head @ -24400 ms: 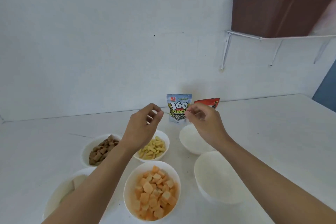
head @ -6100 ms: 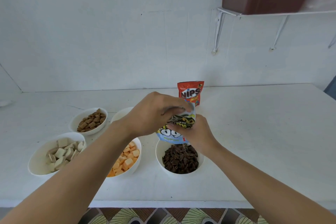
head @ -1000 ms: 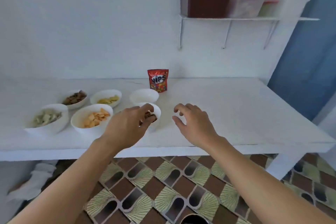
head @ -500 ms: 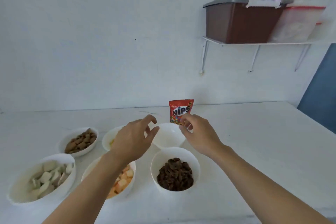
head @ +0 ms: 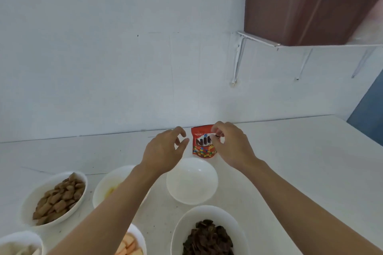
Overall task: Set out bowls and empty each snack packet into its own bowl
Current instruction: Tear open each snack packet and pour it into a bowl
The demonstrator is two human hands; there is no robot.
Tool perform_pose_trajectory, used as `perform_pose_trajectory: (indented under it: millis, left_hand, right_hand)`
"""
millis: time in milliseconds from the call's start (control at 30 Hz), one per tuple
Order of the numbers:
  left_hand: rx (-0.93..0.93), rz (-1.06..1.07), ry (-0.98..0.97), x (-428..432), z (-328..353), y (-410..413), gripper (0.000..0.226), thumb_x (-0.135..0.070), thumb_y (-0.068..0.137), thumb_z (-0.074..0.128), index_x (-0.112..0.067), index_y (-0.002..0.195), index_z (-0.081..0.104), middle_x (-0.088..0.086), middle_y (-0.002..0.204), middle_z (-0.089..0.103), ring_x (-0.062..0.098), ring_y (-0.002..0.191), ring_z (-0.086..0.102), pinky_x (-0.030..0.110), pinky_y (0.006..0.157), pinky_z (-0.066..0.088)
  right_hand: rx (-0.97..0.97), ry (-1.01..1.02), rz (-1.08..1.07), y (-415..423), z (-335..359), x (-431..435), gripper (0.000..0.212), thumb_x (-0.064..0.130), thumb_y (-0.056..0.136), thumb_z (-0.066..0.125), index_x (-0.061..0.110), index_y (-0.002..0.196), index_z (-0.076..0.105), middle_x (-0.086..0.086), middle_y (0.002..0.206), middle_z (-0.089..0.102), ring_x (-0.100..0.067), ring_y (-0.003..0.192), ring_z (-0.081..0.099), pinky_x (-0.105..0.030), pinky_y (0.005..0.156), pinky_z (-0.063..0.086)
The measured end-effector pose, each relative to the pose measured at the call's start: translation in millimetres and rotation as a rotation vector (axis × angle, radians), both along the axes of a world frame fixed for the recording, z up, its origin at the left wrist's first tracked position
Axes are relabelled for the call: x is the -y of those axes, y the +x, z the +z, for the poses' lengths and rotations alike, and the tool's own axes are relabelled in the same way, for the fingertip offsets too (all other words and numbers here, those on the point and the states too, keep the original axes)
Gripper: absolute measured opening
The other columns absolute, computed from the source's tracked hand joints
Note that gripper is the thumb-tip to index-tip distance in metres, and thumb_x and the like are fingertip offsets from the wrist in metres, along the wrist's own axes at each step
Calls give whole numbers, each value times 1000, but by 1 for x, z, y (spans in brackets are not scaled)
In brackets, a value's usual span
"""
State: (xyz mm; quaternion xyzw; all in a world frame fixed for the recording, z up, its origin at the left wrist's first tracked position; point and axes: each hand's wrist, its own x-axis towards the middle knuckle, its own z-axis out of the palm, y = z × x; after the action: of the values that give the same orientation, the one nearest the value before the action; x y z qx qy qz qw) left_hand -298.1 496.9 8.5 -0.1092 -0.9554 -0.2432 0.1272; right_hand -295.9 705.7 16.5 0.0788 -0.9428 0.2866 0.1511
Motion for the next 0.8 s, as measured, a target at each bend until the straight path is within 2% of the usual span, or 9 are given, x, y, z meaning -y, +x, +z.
perform_pose_trajectory:
  millis: [167, 300, 367, 500, 700, 800]
  left_hand:
    - [-34, -11, 6, -28, -12, -49, 24, -46, 99, 53, -32, 117, 58, -7, 106, 60, 12, 91, 60, 30, 75, 55]
    - [-7, -12, 22, -50, -29, -83, 27, -42, 99, 54, -32, 125, 56, -3, 118, 57, 15, 99, 59, 34, 80, 57]
    - [19, -26, 29, -59, -39, -94, 27, -38, 99, 55, -30, 125, 57, -3, 114, 60, 17, 98, 61, 37, 80, 57]
    - [31, -25, 47, -68, -55, -103, 23, -27, 99, 56, -27, 121, 60, -3, 100, 61, 19, 85, 62, 38, 73, 56]
    - [16, -22, 73, -72, -56, -108, 19, -19, 101, 53, -20, 117, 65, 1, 99, 63, 21, 86, 63, 37, 72, 56]
    - [-2, -40, 92, -74, -49, -105, 20, -16, 102, 52, -18, 117, 65, 2, 100, 64, 22, 88, 63, 37, 74, 57]
  right_hand:
    - [-2, 74, -22, -53, -12, -19, 10, 28, 96, 56, 26, 105, 60, 5, 105, 53, -16, 104, 49, -39, 89, 48]
    - [34, 21, 43, -86, -30, -32, 14, 23, 94, 59, 25, 108, 59, 5, 111, 53, -15, 107, 49, -39, 92, 49]
    - [51, 16, 86, -96, -40, -36, 17, 19, 93, 60, 25, 109, 59, 6, 109, 57, -15, 102, 53, -39, 89, 51]
    - [28, -30, 143, -105, -53, -40, 23, 7, 91, 57, 27, 103, 54, 9, 96, 61, -14, 86, 58, -36, 75, 55]
    - [-23, -32, 130, -108, -57, -40, 14, 10, 97, 53, 23, 100, 55, 5, 93, 63, -15, 84, 60, -35, 72, 56]
    - [-54, -35, 110, -104, -52, -41, 13, 9, 97, 53, 22, 101, 55, 4, 90, 61, -15, 83, 57, -27, 69, 53]
